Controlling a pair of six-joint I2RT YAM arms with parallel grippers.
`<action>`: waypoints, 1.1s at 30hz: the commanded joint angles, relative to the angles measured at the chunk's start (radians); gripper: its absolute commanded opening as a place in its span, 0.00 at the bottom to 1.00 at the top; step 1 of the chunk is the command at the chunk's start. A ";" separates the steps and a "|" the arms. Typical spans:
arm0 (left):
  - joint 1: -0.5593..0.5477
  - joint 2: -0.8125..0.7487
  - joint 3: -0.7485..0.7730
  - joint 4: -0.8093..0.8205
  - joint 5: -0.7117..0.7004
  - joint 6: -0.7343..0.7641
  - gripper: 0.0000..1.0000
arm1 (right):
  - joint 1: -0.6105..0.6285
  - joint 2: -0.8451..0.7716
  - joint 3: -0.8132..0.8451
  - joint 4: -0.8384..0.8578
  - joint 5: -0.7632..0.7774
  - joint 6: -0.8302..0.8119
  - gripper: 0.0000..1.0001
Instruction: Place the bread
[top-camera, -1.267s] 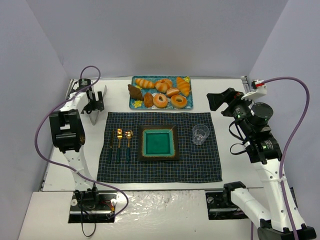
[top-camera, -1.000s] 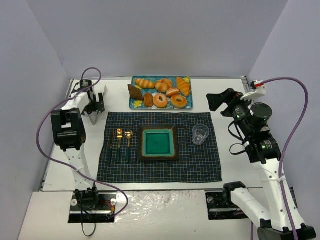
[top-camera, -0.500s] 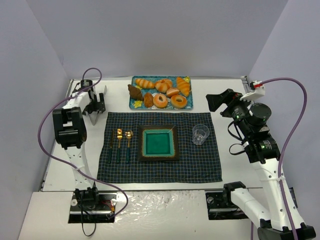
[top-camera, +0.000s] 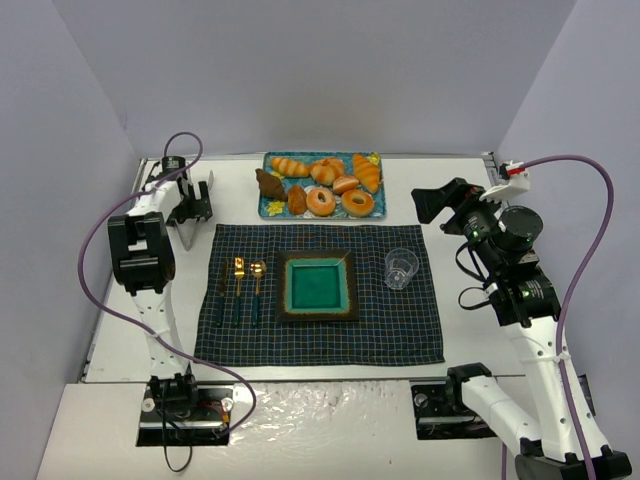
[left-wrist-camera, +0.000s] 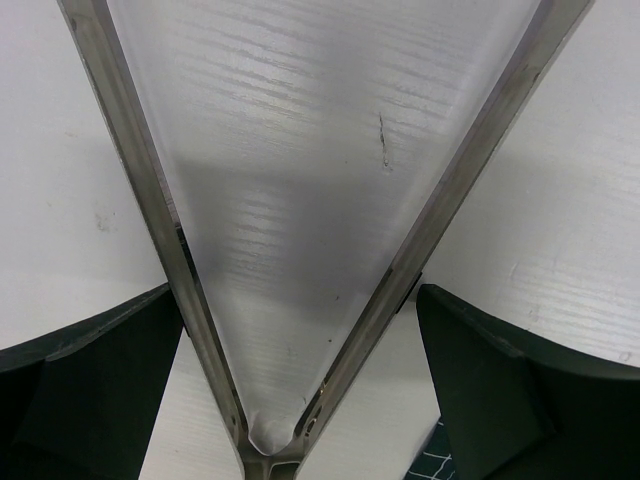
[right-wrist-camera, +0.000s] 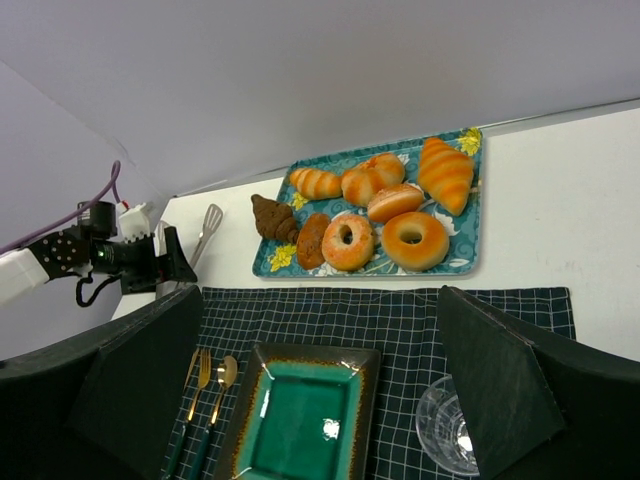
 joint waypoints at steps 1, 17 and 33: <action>0.007 -0.003 0.021 -0.011 -0.008 -0.025 0.97 | -0.007 -0.012 -0.002 0.097 -0.017 -0.014 1.00; 0.042 -0.074 -0.204 0.141 0.088 -0.224 0.97 | -0.006 -0.039 -0.033 0.097 -0.015 0.002 1.00; 0.033 -0.089 -0.169 0.055 0.049 -0.223 0.81 | -0.007 -0.060 -0.055 0.114 -0.016 0.020 1.00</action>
